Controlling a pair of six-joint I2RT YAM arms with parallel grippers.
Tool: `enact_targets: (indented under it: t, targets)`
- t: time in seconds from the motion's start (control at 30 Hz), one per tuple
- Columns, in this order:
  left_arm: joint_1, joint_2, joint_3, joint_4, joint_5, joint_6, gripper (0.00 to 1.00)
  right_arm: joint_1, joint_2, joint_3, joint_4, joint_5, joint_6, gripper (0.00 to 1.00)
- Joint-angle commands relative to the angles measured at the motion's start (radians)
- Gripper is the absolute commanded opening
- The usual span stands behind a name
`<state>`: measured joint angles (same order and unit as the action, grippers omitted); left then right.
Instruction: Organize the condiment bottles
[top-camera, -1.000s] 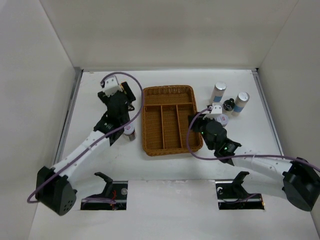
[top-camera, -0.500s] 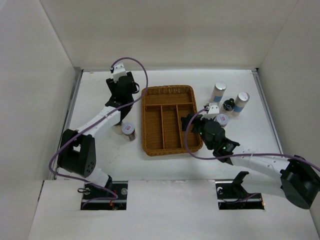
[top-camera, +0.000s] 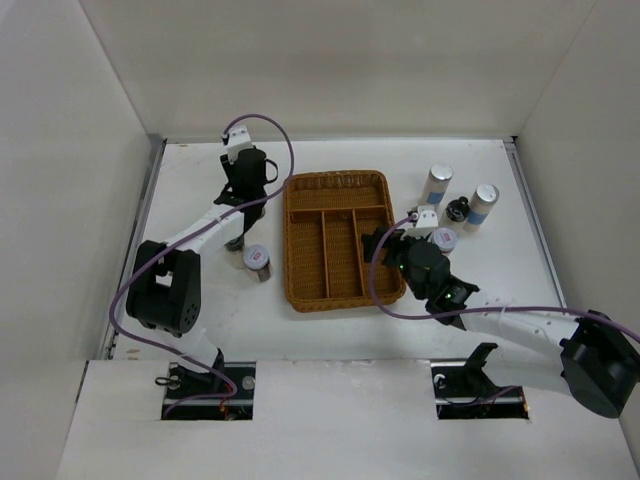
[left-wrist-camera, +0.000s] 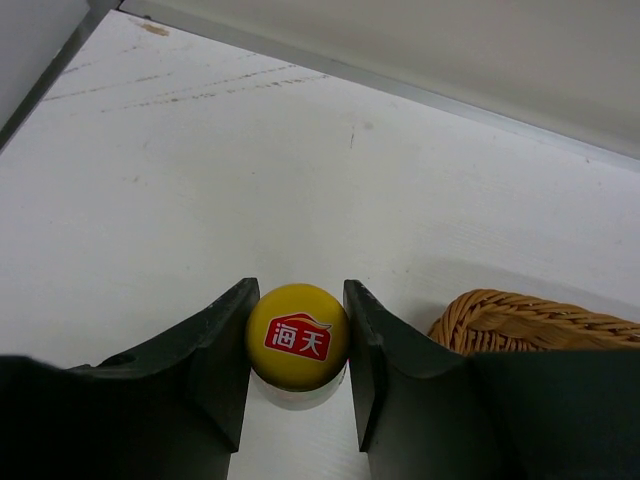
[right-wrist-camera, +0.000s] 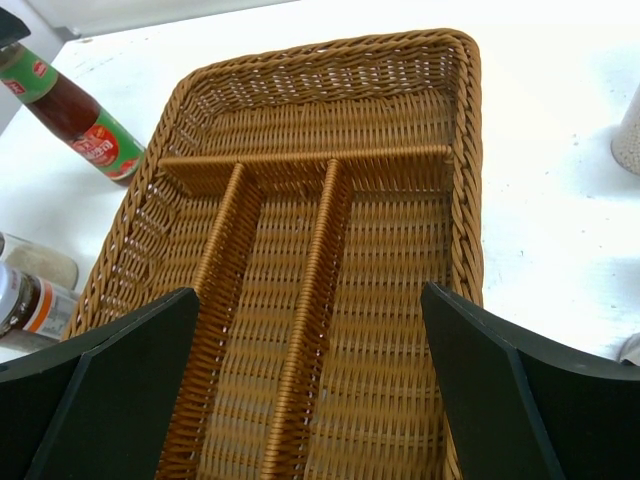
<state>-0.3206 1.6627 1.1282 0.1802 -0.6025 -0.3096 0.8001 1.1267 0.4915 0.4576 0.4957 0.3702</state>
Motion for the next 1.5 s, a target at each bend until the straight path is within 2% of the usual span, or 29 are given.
enact_targets:
  t: [0.0,0.2,0.33,0.53,0.87,1.13,1.27,1.33,1.47]
  targets:
    - [0.002,-0.081,0.03,0.094,0.0,-0.002,0.15,0.006,0.002,0.032,0.067,-0.016,0.01,1.0]
    - [-0.028,-0.245,0.048,0.194,-0.01,0.043,0.13,0.004,0.007,0.033,0.067,-0.02,0.01,1.0]
    - [-0.09,-0.279,0.08,0.209,0.013,0.055,0.14,0.003,-0.002,0.03,0.067,-0.017,0.01,1.0]
    - [-0.165,-0.199,0.139,0.209,0.043,0.046,0.14,-0.002,-0.021,0.021,0.069,-0.009,0.013,1.0]
    - [-0.194,0.046,0.292,0.223,0.089,0.04,0.14,-0.019,-0.047,0.007,0.073,-0.019,0.024,1.0]
    - [-0.196,0.147,0.271,0.257,0.086,0.041,0.15,-0.02,-0.041,0.009,0.075,-0.019,0.024,1.0]
    - [-0.2,0.161,0.213,0.277,0.076,0.04,0.3,-0.025,-0.038,0.009,0.072,-0.02,0.027,1.0]
    - [-0.206,0.154,0.173,0.31,0.055,0.04,0.47,-0.025,-0.039,0.007,0.076,-0.02,0.027,1.0]
    - [-0.217,0.102,0.131,0.32,0.038,0.043,0.73,-0.025,-0.033,0.012,0.069,-0.019,0.027,1.0]
